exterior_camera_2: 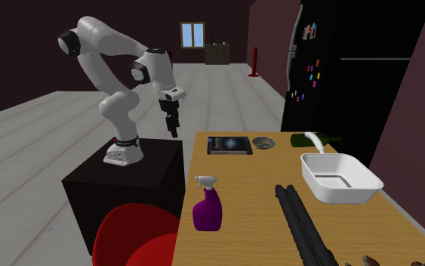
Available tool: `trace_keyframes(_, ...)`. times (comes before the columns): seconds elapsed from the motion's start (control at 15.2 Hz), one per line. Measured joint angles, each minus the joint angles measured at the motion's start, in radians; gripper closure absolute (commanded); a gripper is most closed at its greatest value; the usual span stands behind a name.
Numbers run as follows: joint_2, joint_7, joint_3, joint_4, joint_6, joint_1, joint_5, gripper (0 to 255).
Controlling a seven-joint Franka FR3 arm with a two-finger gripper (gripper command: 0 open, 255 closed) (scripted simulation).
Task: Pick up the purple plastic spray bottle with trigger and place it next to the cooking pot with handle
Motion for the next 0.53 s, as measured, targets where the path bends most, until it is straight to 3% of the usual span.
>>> trace_keyframes(0.26, 0.131, -0.117, -0.103, 0.035, 0.129, 0.023, 0.042, 0)
trace_keyframes(0.53, 0.274, -0.262, -0.21, 0.09, 0.236, 0.07, 0.146, 0)
